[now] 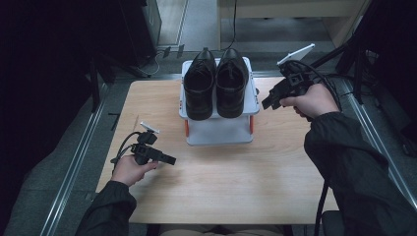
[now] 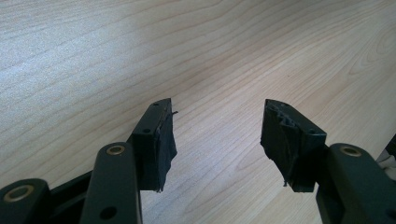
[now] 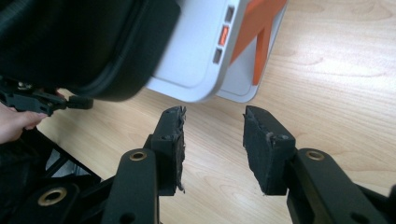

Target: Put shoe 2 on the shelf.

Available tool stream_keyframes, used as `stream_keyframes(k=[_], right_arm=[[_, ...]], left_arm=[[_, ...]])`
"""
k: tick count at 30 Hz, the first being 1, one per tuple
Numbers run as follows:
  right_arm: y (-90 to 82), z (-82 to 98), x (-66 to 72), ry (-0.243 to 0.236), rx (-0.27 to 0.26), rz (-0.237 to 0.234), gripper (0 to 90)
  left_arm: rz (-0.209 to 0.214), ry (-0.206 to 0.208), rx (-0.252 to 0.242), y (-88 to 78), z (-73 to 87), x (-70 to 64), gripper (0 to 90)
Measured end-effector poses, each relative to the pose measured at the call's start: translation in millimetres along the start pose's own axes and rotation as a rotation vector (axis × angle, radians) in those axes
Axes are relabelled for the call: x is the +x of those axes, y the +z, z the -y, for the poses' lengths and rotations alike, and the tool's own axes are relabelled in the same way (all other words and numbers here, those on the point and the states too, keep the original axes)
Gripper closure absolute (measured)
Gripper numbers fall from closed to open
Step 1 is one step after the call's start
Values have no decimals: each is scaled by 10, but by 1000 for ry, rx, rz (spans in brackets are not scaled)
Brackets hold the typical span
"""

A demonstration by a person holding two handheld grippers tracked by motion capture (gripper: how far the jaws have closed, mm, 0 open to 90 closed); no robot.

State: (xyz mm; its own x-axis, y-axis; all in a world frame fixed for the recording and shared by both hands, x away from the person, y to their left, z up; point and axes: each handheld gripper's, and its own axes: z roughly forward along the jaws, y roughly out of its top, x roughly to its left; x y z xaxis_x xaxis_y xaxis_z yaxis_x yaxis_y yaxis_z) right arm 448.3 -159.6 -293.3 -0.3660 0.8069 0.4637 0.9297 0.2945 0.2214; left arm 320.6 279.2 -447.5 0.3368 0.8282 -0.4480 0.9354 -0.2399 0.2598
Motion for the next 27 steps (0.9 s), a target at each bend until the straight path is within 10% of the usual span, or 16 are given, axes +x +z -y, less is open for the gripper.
stream_keyframes(k=[27], right_arm=[[770,737,-363,-70,30,-33,556]], left_arm=[[-4,30,-27,-4,9,-37,415]])
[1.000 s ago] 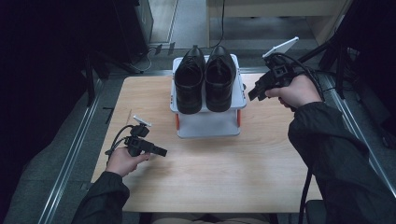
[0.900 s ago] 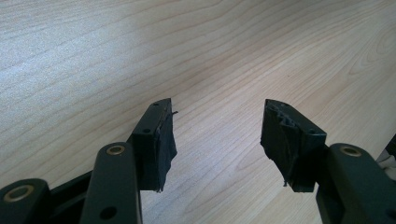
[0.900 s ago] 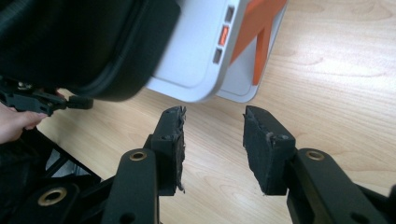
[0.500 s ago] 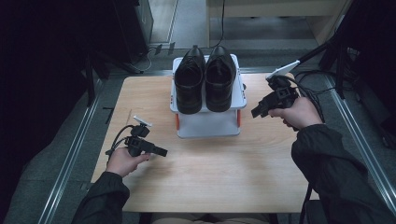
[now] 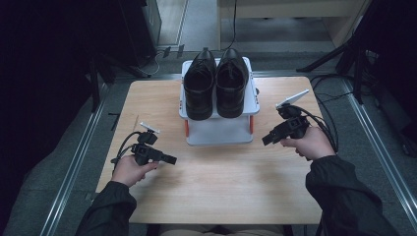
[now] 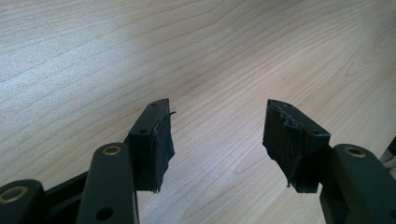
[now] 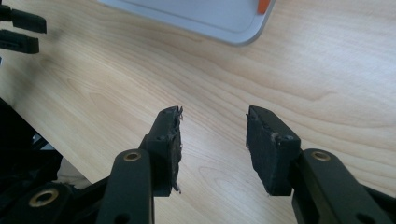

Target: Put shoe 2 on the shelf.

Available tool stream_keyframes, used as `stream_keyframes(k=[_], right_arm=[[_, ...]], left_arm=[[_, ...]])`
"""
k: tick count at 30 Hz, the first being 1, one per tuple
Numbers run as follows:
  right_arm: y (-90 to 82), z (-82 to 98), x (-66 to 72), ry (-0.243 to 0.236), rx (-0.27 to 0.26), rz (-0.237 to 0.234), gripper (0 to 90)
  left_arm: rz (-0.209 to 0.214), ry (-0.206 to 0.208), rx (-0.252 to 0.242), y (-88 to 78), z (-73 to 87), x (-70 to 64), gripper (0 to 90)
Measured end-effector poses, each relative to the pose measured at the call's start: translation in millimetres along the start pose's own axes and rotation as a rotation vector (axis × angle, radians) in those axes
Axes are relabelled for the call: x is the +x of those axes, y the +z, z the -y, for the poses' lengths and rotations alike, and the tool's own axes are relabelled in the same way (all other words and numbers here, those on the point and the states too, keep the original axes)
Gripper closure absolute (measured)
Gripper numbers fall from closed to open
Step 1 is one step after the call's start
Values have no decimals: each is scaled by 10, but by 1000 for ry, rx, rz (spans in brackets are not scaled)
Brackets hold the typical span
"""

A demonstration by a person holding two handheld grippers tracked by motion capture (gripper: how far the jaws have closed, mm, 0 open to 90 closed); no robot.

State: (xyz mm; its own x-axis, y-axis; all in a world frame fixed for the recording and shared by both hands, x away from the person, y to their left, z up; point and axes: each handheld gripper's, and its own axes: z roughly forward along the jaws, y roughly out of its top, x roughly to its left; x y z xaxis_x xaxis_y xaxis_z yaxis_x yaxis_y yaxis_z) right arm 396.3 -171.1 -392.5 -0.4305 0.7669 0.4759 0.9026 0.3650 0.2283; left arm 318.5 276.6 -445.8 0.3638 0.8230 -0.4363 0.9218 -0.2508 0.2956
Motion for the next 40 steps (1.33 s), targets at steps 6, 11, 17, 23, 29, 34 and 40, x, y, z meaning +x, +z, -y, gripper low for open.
stream_keyframes(k=[6,11,17,23,29,34,40], right_arm=[[219,162,-41,2,14,-16,557],[366,262,-72,-42,13,-34,550],[518,337,-98,-78,8,-53,543],[643,387,-120,-104,-8,-67,529],[749,419,-121,-130,-9,-68,517],[767,438,-141,-151,-31,-65,517],[800,477,-164,-153,-22,-69,512]], left_arm=[[-3,3,1,6,1,-3,411],[-5,6,5,14,1,-6,411],[-1,9,4,19,1,-11,410],[3,14,11,49,-7,-23,394],[6,13,10,70,-17,-42,378],[7,16,14,82,-21,-54,372],[14,20,26,105,-31,-75,368]])
